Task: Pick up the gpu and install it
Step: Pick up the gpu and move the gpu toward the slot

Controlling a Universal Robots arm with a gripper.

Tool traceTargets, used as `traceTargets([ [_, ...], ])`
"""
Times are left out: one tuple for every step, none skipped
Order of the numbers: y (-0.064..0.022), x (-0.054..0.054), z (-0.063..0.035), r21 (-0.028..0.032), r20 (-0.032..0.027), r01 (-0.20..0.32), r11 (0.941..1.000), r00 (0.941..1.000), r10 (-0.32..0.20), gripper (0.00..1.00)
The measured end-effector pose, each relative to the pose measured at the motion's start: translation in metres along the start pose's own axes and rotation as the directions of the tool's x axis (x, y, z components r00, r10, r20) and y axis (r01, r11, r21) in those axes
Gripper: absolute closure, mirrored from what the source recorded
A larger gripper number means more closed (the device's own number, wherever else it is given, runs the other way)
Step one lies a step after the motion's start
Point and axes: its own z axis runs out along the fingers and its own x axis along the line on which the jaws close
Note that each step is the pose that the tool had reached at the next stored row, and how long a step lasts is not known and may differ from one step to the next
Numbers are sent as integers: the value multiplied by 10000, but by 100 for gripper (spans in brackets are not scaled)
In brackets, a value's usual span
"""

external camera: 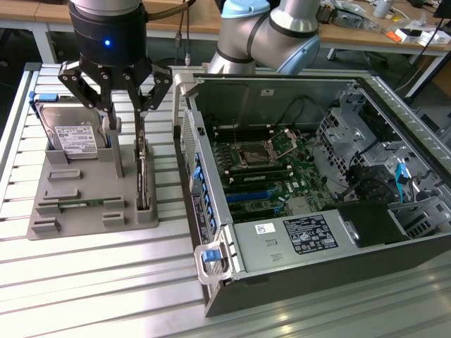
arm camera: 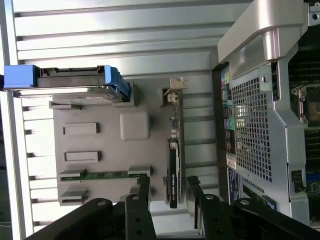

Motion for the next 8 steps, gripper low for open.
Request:
traceTargets([
  [-1,5,21,-1,1,0,10000,10000,0,58],
  [-2,6,38,-1,1,0,10000,10000,0,58],
  [-3,7,63,-1,1,0,10000,10000,0,58],
  [-5,8,81,-1,1,-1,10000,10000,1,58],
  [-6,8,96,0,0,-1,10000,10000,1,58],
  [-6,8,109,0,0,-1,10000,10000,1,58],
  [-7,9,123,-1,1,0,10000,10000,0,58],
  [-7,9,131,-1,1,0,10000,10000,0,58],
])
